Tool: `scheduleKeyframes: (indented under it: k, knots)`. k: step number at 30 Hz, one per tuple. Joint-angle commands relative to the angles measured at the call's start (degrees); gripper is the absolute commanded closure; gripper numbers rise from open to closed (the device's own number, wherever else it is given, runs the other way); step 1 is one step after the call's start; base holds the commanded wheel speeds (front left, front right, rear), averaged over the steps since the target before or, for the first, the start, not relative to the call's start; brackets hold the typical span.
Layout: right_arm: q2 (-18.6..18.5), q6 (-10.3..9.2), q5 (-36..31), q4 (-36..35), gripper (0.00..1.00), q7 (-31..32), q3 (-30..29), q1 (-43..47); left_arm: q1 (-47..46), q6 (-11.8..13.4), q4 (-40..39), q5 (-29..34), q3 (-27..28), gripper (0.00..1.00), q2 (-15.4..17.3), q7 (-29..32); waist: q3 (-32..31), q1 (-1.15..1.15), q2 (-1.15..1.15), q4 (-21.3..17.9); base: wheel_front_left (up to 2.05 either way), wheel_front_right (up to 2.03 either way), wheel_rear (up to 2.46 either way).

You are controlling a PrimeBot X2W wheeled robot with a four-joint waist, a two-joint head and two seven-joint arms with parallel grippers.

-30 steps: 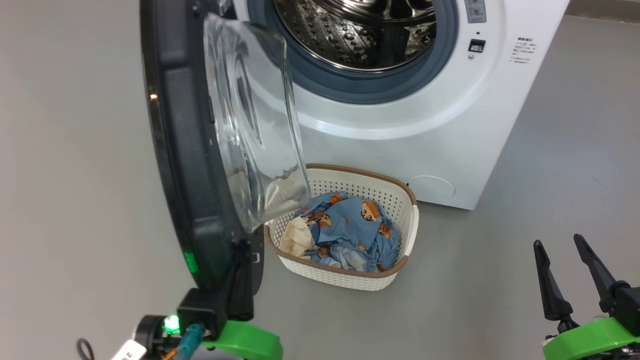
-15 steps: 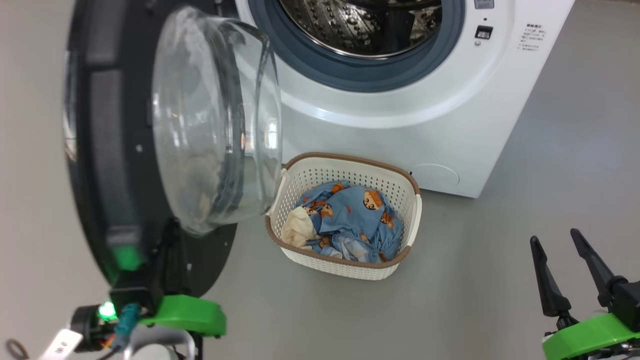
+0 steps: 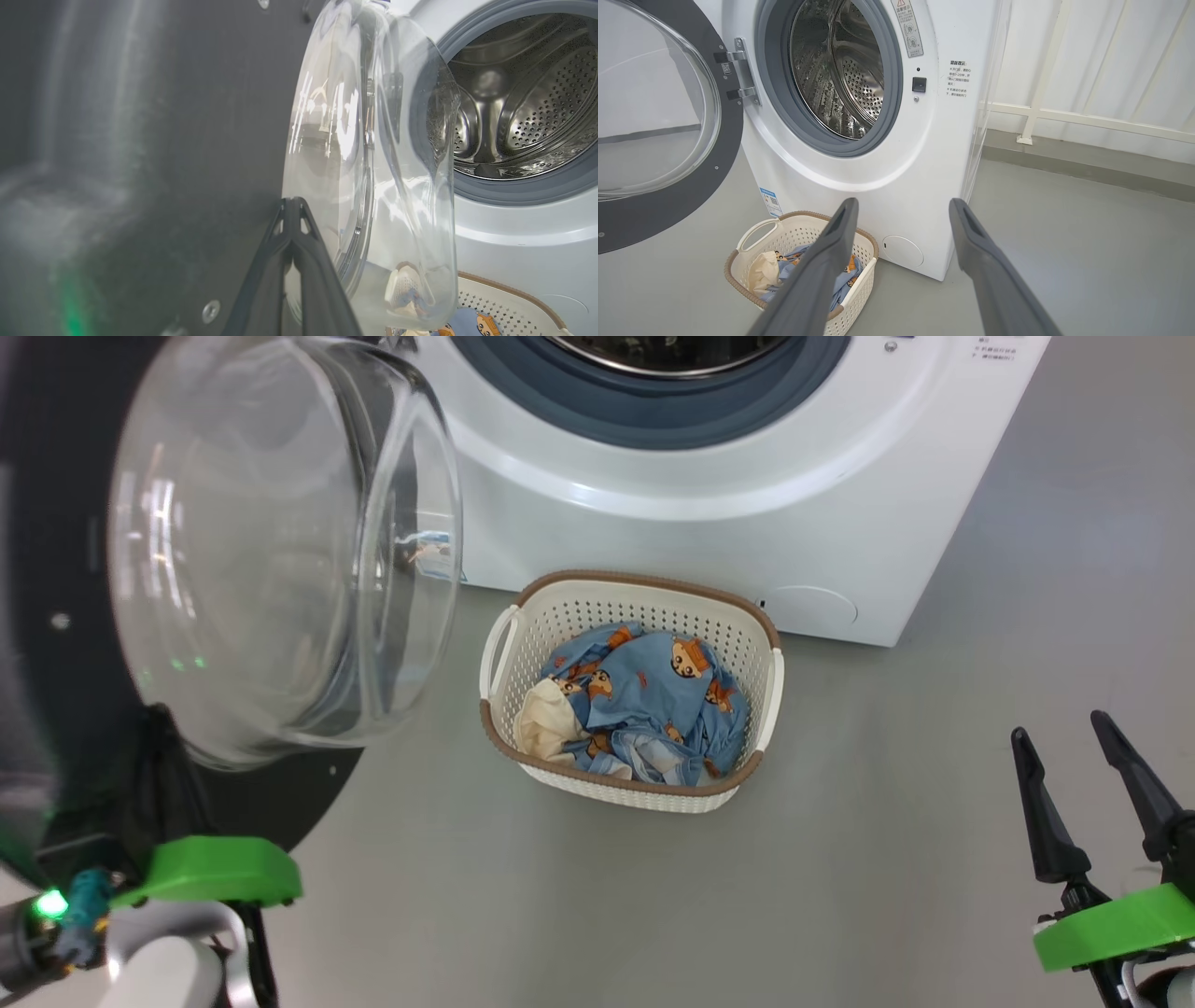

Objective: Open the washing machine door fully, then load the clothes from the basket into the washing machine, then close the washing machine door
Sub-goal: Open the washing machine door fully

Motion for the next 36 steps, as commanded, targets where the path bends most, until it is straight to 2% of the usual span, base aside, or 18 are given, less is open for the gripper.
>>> scheduleKeyframes:
  k: [1, 7, 19, 24, 32, 36]
  knots:
    - [-1.4, 0.09, 0.5, -1.9, 0.00, 0.1, 1.4, -2.0, -2.8, 0.6, -0.3, 0.8, 5.4, 1.00, 2.9, -0.5, 1.2, 0.00, 0.00, -0.1, 0.00, 0.00, 0.00]
    - [-2.1, 0.09, 0.9, -2.3, 0.00, 0.3, 1.3, -2.7, -3.4, -0.8, 1.7, 1.5, 10.7, 1.00, 2.8, -0.5, 2.5, 0.00, 0.00, -0.2, 0.00, 0.00, 0.00]
    - [-2.4, 0.09, 1.2, -2.3, 0.00, 0.3, 1.4, -3.9, -8.3, -8.7, 11.6, 2.9, 19.8, 1.00, 3.2, -0.5, 4.2, 0.00, 0.00, -0.7, 0.00, 0.00, 0.00]
    - [-2.5, 0.09, 1.4, -1.9, 0.00, 0.2, 1.6, -4.3, -11.0, -11.0, 15.9, 3.5, 23.0, 1.00, 3.7, -0.5, 4.5, 0.00, 0.00, -1.0, 0.00, 0.00, 0.00]
    - [-2.1, 0.09, 1.3, -1.2, 0.00, -0.2, 1.6, -4.2, -11.4, -13.1, 17.9, 5.5, 26.6, 1.00, 2.1, -0.5, 3.9, 0.00, 0.00, -1.2, 0.00, 0.00, 0.00]
    - [-1.9, 0.09, 1.2, -1.1, 0.00, -0.4, 1.7, -4.0, -9.7, -13.6, 16.1, 7.2, 28.1, 1.00, 0.4, -0.5, 3.4, 0.00, 0.00, -1.4, 0.00, 0.00, 0.00]
